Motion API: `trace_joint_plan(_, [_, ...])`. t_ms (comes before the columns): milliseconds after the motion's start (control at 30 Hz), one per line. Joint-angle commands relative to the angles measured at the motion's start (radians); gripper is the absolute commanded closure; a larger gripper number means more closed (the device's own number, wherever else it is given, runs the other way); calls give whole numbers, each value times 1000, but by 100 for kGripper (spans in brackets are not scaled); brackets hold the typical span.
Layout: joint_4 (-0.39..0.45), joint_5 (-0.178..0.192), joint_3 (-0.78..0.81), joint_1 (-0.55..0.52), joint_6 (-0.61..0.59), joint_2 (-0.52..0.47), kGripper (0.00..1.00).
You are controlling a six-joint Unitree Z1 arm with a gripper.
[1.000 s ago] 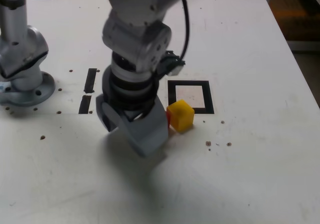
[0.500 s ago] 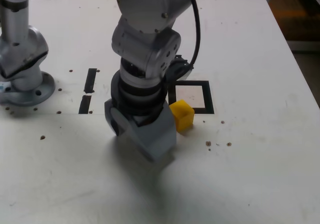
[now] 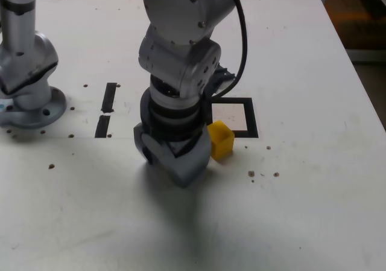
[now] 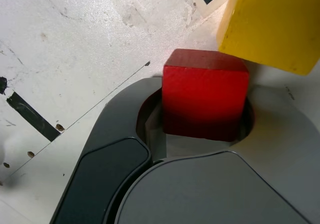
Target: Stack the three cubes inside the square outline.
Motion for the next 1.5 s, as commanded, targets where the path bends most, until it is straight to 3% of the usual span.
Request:
trace_joint_plan(0, [-8, 2, 2, 0, -5, 6, 76])
trace_joint_plan(267, [-13, 5, 26, 0, -41, -13, 81])
trace_joint_plan(533, [69, 14, 94, 17, -108, -144, 81])
trace_joint_plan(833, [112, 16, 99, 127, -132, -260, 81])
trace_joint_plan(1133, [-2, 34, -38, 253, -132, -218, 81])
trace_joint_plan(1467, [-85, 16, -149, 367, -132, -94, 81])
